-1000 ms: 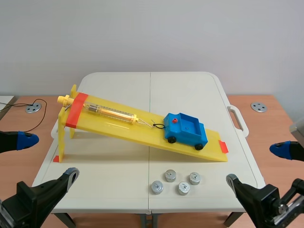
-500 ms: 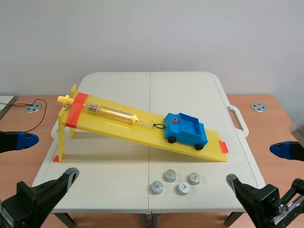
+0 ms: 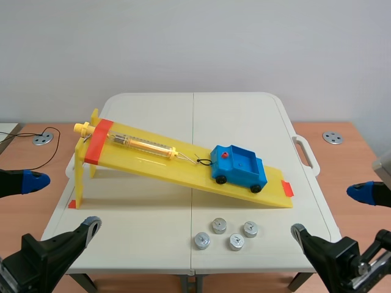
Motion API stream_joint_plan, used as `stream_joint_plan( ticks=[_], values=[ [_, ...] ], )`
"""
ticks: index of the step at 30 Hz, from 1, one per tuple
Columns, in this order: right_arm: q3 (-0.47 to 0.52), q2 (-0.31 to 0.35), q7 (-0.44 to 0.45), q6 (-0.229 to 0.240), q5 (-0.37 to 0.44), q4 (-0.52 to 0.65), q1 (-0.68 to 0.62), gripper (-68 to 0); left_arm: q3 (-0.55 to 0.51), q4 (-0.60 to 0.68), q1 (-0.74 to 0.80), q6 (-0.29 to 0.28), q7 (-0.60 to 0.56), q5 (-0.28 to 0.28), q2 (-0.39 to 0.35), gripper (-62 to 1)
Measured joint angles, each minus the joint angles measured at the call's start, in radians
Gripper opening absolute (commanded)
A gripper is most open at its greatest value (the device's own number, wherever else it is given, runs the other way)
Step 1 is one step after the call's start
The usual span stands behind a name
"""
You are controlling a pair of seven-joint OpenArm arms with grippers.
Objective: Place the four metal weights on the blue cart on the ramp.
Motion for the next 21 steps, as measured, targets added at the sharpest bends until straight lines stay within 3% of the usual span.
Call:
stream_joint_plan(
  ticks=[2, 6, 12, 17, 21],
  values=[
    [0.000, 0.000, -0.008, 0.000, 0.000, 0.000, 0.000, -1.5, 0.000, 0.000, 0.000, 0.000, 0.000, 0.000, 0.000, -1.8],
    [0.000, 0.000, -0.035, 0.000, 0.000, 0.000, 0.003, -1.5, 0.000, 0.000, 0.000, 0.000, 0.004, 0.000, 0.000, -22.7],
    [0.000, 0.000, -0.121, 0.000, 0.000, 0.000, 0.040, -1.5, 0.000, 0.000, 0.000, 0.000, 0.016, 0.000, 0.000, -38.3],
    [-0.018, 0.000, -0.160, 0.000, 0.000, 0.000, 0.089, -1.7, 0.000, 0.000, 0.000, 0.000, 0.041, 0.000, 0.000, -57.8],
    [-0.074, 0.000, -0.178, 0.000, 0.000, 0.000, 0.131, -1.7, 0.000, 0.000, 0.000, 0.000, 0.085, 0.000, 0.000, -58.2]
  ],
)
